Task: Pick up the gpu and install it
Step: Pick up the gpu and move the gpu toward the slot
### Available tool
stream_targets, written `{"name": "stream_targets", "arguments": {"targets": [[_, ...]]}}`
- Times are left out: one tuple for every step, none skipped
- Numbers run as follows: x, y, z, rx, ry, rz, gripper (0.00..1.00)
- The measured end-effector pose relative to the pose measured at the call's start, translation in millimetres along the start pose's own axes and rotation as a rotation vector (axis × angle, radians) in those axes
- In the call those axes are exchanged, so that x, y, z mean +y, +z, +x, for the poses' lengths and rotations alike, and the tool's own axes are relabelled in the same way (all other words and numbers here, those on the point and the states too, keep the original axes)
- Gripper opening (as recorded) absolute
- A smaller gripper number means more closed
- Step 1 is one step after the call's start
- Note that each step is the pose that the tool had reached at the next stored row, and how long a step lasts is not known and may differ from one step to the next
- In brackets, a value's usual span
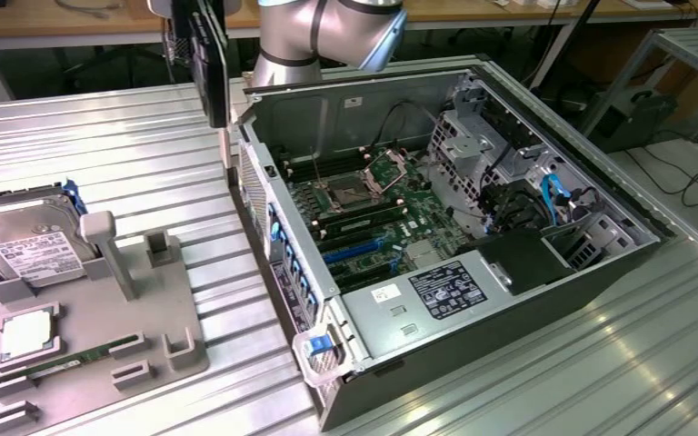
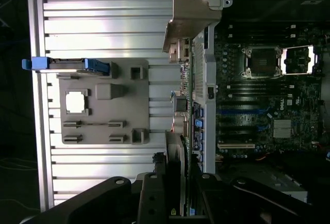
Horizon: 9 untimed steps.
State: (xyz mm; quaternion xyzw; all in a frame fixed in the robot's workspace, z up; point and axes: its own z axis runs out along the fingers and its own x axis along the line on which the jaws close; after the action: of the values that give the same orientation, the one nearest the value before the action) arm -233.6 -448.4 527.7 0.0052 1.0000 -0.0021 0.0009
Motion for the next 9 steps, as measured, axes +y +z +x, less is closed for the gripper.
{"name": "stream_targets", "arguments": {"targets": [[0.0,0.1,-0.8,0.0,0.0,0.0,0.27],[0.0,0.1,-1.8,0.0,0.0,0.0001,0.27],[0.0,0.0,-3.0,0.0001,0.0,0.0001,0.27],[0.1,0.1,-4.5,0.0001,-0.001,0.0001,0.27],[0.1,0.1,-5.9,0.0,-0.002,0.0001,0.27],[0.1,0.1,-7.2,0.0,-0.007,0.0,0.27],[0.1,0.1,-8.3,0.0,-0.016,0.0001,0.27],[0.1,0.2,-9.2,-0.0001,-0.026,-0.0001,0.27],[0.1,0.2,-10.4,-0.0001,-0.036,0.0,0.27]]}}
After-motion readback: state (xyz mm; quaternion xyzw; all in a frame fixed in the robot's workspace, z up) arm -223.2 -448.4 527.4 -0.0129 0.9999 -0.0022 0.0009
